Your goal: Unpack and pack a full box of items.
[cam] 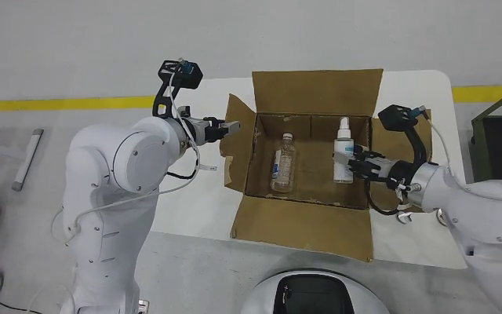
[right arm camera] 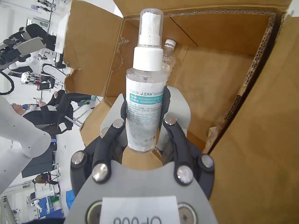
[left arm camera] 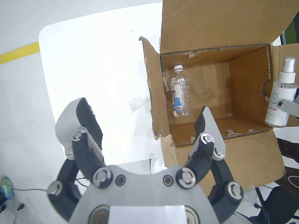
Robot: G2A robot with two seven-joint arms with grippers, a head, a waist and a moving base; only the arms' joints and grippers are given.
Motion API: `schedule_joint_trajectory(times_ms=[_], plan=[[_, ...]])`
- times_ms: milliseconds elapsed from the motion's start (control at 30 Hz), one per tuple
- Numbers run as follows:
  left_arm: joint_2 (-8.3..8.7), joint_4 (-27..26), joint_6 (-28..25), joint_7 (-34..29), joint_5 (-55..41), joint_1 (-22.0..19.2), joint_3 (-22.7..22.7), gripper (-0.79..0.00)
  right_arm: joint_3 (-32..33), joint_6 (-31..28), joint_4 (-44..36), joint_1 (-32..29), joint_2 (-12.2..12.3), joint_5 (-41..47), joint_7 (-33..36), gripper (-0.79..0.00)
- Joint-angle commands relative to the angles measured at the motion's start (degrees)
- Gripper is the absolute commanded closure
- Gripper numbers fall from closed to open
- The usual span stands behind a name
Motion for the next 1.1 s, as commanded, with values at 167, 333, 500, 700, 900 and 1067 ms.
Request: schedule_joint_trajectory(times_ms=[167, 333, 500, 700, 900, 1067], plan=[[0.0, 0.0, 0.0, 0.0, 0.0, 0.0, 0.0, -0.785, -8.7, 3.9, 6.3, 2.4, -1.0, -1.6, -6.7, 0.0], [0.0, 0.0, 0.0, 0.0, 0.0, 0.0, 0.0, -0.785, -18.8, 10.7, 14.3, 10.1, -2.7, -4.4, -8.6, 0.0], [0.0, 0.0, 0.0, 0.0, 0.0, 0.0, 0.0, -0.785, -28.0, 19.1, 22.0, 17.9, -4.9, -7.3, -9.9, 0.0], [0.0, 0.0, 0.0, 0.0, 0.0, 0.0, 0.0, -0.785, -35.6, 24.8, 27.8, 24.3, -7.0, -10.2, -8.7, 0.0], [0.0, 0.0, 0.0, 0.0, 0.0, 0.0, 0.0, -0.785, -39.1, 26.5, 31.0, 27.6, -8.3, -11.4, -5.9, -0.311], [0.0, 0.0, 0.0, 0.0, 0.0, 0.0, 0.0, -0.785, -39.6, 26.6, 31.4, 28.3, -8.8, -11.4, -5.4, -0.613]])
